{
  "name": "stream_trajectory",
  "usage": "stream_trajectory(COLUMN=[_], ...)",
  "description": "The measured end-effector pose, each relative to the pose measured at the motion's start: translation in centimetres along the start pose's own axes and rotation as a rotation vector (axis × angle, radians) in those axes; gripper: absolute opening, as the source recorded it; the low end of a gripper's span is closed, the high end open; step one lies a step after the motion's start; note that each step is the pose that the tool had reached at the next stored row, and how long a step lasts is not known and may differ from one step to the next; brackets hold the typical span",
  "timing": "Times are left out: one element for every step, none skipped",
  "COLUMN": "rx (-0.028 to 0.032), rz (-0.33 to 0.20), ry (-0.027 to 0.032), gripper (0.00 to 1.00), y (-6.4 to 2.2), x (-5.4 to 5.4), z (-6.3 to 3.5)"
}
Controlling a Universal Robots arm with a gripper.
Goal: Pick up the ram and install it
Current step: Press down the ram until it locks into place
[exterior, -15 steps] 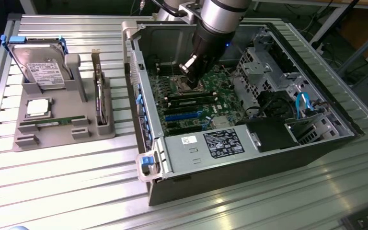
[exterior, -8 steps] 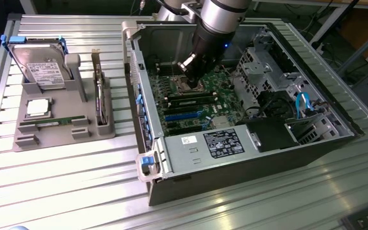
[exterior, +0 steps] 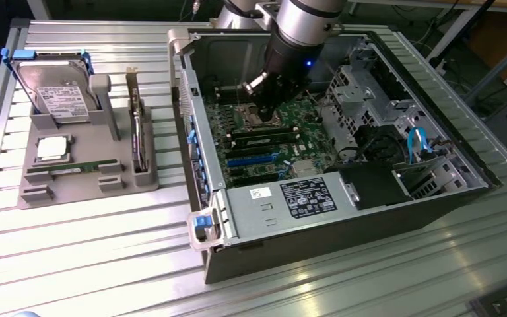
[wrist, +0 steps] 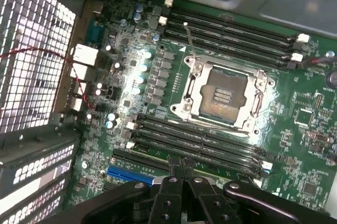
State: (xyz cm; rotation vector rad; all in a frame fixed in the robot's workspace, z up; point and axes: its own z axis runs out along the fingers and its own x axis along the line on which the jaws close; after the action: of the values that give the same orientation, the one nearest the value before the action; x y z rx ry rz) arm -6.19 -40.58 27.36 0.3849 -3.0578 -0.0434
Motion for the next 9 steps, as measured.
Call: stream_trajectory(rx=[0.0002, 0.0003, 0.0005, 0.0006, 0.0009, 0.0017, 0.0023, 0.0024, 0.0027], rz=[0.014, 0.026, 0.039, 0.051, 0.07, 0.11, 0.138, 0.147, 0.161], ry=[-0.0003, -0.0005, -0.0007, -0.0009, -0.0012, -0.0019, -0.0023, -0.0025, -0.0028], gripper=[0.11, 0.11, 0.11, 0.11, 0.11, 0.11, 0.11, 0.11, 0.11], y=[0.0, 0.0, 0.0, 0.0, 0.0, 0.0, 0.0, 0.0, 0.0], x=[0.0, 0.0, 0.0, 0.0, 0.0, 0.0, 0.0, 0.0, 0.0], z=[0.0, 0.0, 0.0, 0.0, 0.0, 0.0, 0.0, 0.0, 0.0])
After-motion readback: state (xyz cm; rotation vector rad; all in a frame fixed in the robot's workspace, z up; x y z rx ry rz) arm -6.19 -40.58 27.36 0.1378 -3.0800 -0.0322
